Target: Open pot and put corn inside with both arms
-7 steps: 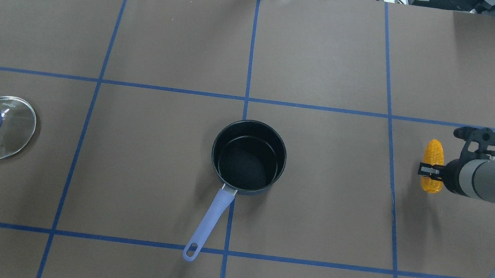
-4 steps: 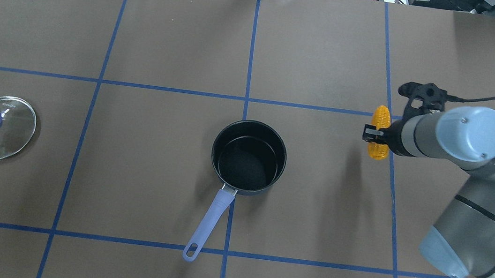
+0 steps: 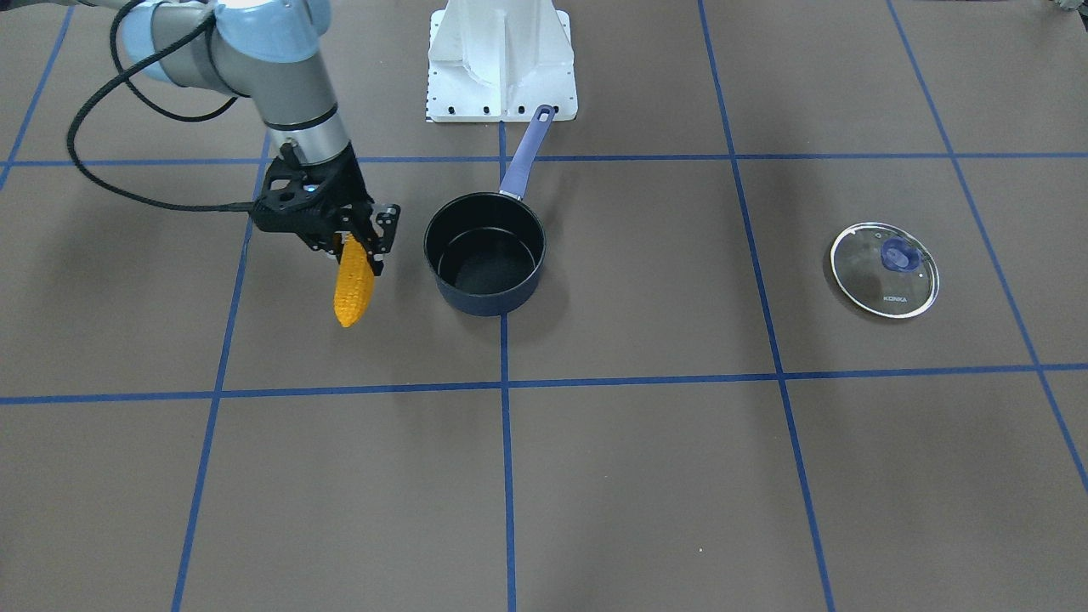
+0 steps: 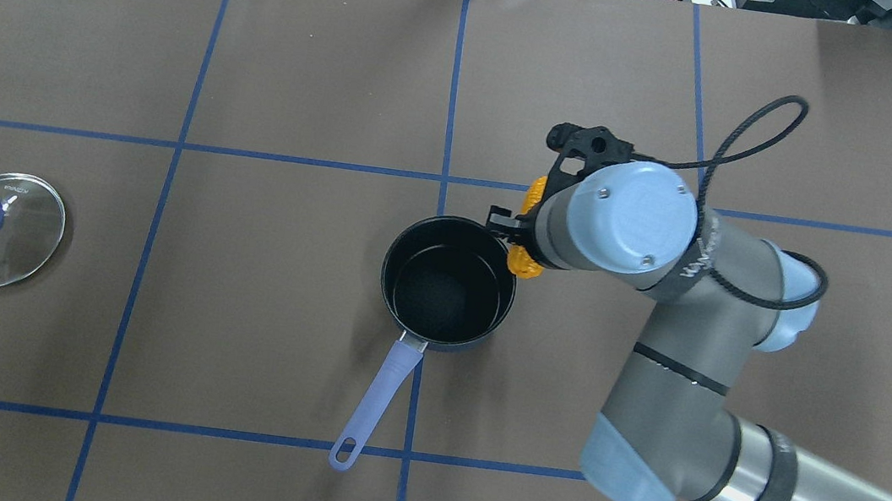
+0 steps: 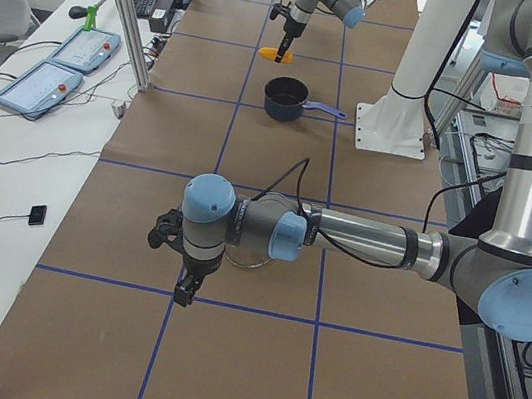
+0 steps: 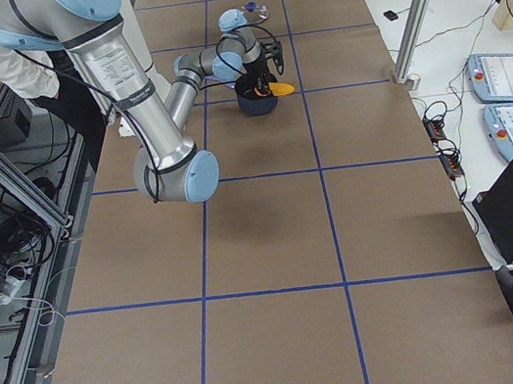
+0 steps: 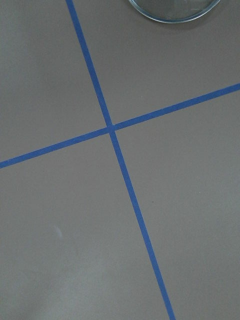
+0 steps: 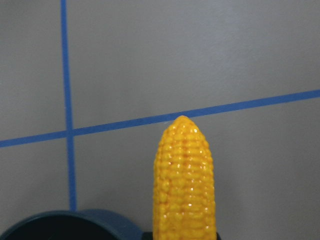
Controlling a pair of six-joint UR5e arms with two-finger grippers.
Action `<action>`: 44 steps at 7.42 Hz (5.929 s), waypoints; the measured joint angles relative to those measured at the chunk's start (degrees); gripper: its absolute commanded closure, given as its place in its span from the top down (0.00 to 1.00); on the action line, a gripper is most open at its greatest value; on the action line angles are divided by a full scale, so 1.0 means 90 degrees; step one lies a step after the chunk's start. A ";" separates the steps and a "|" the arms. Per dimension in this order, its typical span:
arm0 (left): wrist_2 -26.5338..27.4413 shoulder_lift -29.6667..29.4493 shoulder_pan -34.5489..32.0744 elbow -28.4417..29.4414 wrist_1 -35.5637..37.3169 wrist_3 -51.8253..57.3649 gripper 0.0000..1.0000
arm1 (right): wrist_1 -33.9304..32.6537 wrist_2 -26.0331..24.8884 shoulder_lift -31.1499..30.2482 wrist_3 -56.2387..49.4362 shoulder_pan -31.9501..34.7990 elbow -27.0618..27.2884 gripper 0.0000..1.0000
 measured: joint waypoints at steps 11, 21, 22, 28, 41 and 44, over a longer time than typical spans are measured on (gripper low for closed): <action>-0.0030 0.0038 0.0001 0.0036 0.0041 -0.0014 0.98 | -0.0158 0.1862 -0.0066 -0.2729 0.2399 -0.0717 1.00; -0.0522 0.0525 0.0006 -0.0360 0.0126 -0.0161 0.98 | 0.0057 0.4055 -0.4128 -0.9040 0.6850 -0.1325 1.00; -0.0441 0.0531 0.0008 -0.0378 0.0127 -0.0164 0.98 | 0.0073 0.4067 -0.4250 -0.9072 0.6912 -0.1331 1.00; -0.0295 0.0544 0.0010 -0.0401 0.0117 -0.0158 0.98 | 0.0083 0.4110 -0.4219 -0.9011 0.6938 -0.1327 1.00; -0.0298 0.0555 0.0010 -0.0431 0.0117 -0.0158 0.98 | 0.0093 0.4445 -0.4221 -0.9021 0.6934 -0.1326 1.00; -0.0290 0.0555 0.0010 -0.0431 0.0117 -0.0162 0.98 | 0.0093 0.4445 -0.4215 -0.9021 0.6934 -0.1326 1.00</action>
